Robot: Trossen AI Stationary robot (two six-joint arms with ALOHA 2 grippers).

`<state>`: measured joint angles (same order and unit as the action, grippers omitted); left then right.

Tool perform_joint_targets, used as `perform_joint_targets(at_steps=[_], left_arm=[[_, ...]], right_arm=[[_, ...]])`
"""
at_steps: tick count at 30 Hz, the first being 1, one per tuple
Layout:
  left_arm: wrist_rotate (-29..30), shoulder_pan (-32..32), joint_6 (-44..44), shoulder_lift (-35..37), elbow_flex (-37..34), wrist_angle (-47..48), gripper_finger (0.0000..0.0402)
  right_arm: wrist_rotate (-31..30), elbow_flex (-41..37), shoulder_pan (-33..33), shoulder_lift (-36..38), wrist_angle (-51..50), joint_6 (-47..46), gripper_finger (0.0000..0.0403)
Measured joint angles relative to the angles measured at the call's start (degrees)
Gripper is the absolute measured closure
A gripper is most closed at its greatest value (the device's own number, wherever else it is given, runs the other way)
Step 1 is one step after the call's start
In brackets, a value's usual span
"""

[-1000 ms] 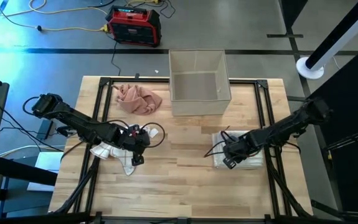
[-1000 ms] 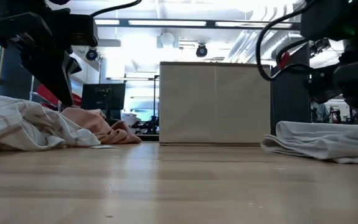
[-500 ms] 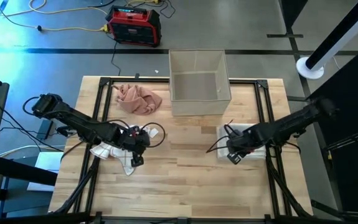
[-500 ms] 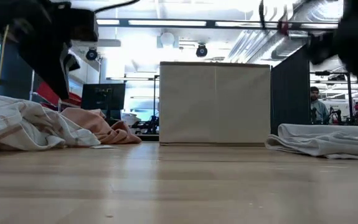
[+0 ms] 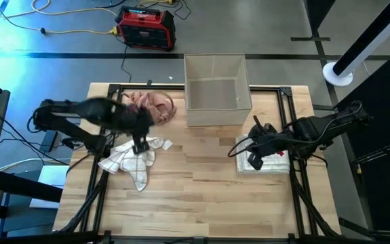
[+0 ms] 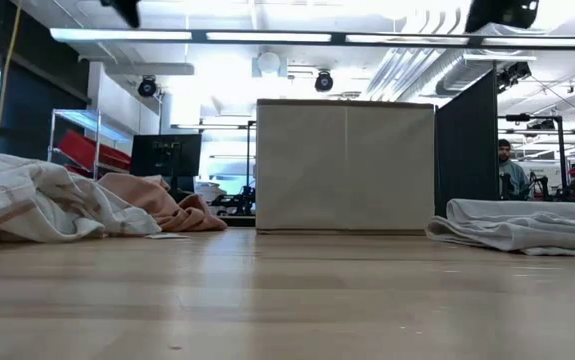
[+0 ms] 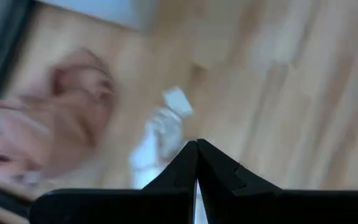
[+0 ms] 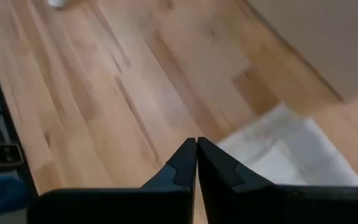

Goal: Fold towel
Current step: Fold the white squared towel

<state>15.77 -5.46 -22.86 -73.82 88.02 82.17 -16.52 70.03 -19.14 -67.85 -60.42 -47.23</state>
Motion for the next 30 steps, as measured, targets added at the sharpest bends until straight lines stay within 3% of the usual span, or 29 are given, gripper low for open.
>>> perform_joint_targets(at_steps=[4,12,15,18,24,30], left_arm=[[0.24,7.26,6.75,0.32,0.60,-0.68,0.0396],[-14.56,32.36,23.66,0.04,-2.70,-0.73,0.0310],[-22.81,37.86,26.29,0.07,-4.78,-0.38,0.0270],[-28.72,36.87,26.28,0.24,-6.39,2.78,0.0239],[-30.33,25.49,15.36,1.16,-11.64,4.31,0.0207],[-36.48,17.26,8.93,3.36,-23.64,-0.24,0.0198]], right_arm=[[-0.23,-1.68,-0.15,-0.04,4.81,1.18,0.0403],[0.01,-2.46,-2.76,-0.02,4.18,-3.92,0.0403],[-0.72,-2.46,-3.83,-0.02,4.15,-5.66,0.0403],[-1.19,-2.46,-4.45,-0.02,4.17,-6.85,0.0403],[-2.77,-2.46,-4.58,-0.02,4.87,-6.84,0.0403],[-5.43,-2.46,-4.59,-0.12,4.87,-5.52,0.0403]])
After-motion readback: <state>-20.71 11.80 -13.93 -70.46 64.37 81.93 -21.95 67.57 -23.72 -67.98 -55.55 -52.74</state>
